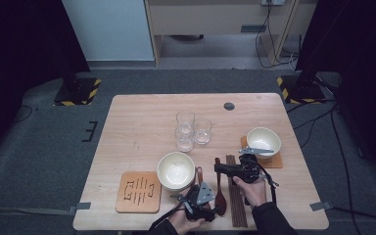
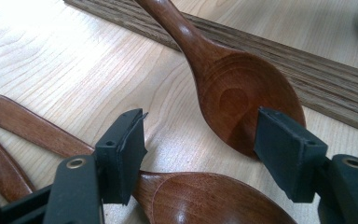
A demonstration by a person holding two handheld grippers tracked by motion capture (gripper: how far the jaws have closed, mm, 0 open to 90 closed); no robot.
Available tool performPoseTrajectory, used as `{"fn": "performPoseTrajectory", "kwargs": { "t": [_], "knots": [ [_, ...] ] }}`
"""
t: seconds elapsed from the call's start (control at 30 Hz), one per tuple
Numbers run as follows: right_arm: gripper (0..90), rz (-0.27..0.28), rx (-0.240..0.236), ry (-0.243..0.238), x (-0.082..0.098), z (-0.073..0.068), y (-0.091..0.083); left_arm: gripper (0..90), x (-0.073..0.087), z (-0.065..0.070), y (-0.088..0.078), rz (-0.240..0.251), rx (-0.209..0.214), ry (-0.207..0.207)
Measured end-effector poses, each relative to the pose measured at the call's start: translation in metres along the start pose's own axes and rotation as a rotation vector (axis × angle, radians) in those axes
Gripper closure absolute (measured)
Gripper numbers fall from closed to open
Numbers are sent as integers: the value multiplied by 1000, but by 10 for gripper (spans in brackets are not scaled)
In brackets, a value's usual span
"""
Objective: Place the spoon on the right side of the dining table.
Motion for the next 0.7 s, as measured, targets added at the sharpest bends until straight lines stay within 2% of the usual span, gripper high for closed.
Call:
{"fn": "performPoseTrajectory", "kwargs": {
  "t": [0.33,0.7],
  "knots": [
    [846,15,10,-11,-3,-2,-3,340,-1,1,0,-4,1,10],
    [846,72,25,-9,-14,0,-15,345,-13,4,-16,52,30,5]
  ]
}}
Point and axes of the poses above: each handheld gripper's, and its own axes: y roughly forward along the jaws, x roughly out of its underside, z roughly to its right, the point moved 7 cm from there along y, roughly forward along the jaws, and after that the axes turned 11 degrees about -y, right-handed, at the moved point
